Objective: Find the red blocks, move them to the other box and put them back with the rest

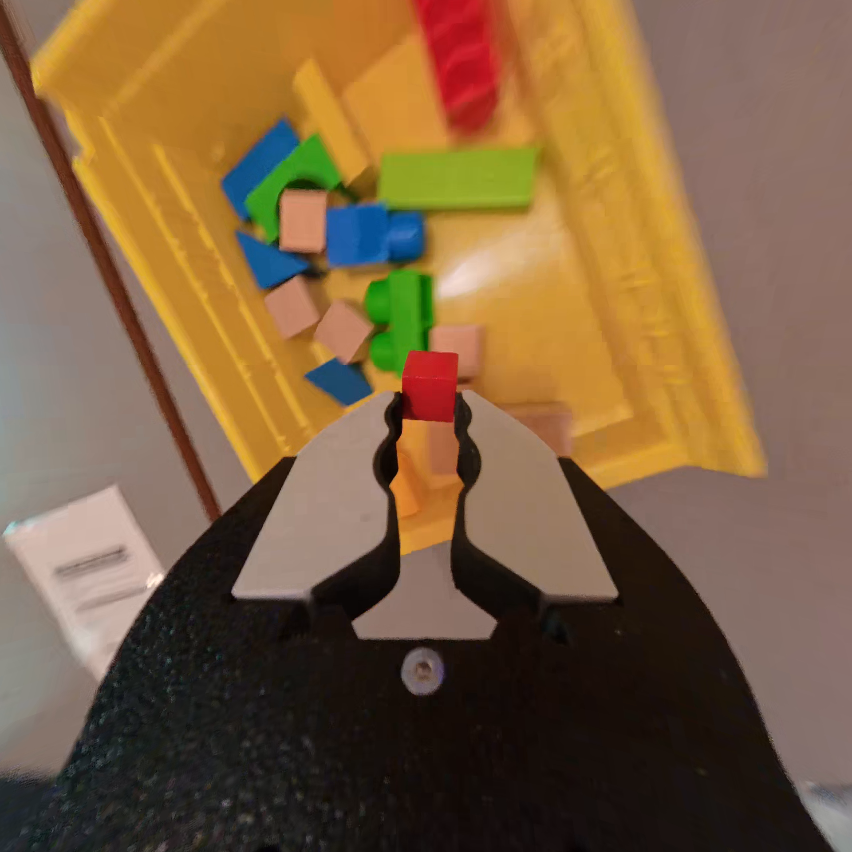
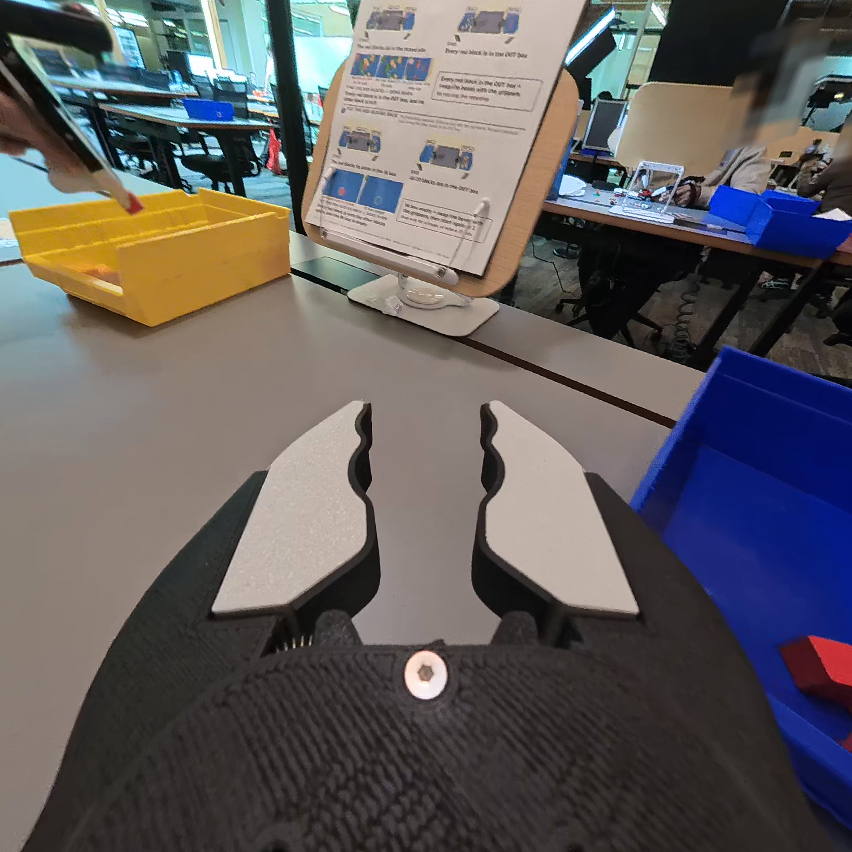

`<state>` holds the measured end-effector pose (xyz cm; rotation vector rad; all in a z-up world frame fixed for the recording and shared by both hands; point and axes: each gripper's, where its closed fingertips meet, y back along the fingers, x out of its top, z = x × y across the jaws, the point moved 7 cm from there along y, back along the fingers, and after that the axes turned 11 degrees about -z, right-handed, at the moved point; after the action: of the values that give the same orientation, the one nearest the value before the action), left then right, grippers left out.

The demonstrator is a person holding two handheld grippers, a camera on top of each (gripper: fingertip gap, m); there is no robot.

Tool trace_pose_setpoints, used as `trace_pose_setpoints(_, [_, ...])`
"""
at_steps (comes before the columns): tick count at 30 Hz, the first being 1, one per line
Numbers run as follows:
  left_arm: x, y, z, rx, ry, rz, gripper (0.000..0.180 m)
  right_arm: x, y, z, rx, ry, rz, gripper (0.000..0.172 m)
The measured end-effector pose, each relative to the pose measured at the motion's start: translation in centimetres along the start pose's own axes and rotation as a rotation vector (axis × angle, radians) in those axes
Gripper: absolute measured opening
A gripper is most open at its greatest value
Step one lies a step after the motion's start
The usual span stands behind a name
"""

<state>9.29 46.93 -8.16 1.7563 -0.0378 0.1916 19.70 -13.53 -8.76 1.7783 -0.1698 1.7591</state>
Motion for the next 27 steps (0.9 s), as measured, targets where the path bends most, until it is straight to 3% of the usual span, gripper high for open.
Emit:
trace_pose_setpoints(6, [-0.2, 7.4, 10.5, -0.271, -0.397, 0.541, 0.021, 1.7, -1.7, -3.3, 0.192, -0.099, 0.128, 0.046])
trace_pose_setpoints(11, [-1.3, 9.4, 19.4, -0.422, -0.615, 0.871, 0.021, 2.8, -3.1, -6.4, 0.398, -0.262, 0.215, 0.053])
trace_pose_setpoints(19, [-3.1, 6.4, 32.2, -0.399, -0.943, 1.214, 0.021, 1.4, -6.3, -9.4, 0.713, -0.507, 0.053, 0.064])
trace_pose_setpoints(27, [-3.6, 5.1, 36.5, -0.340, -1.091, 1.288, 0.021, 0.3, -7.7, -10.2, 0.927, -0.652, -0.025, 0.056])
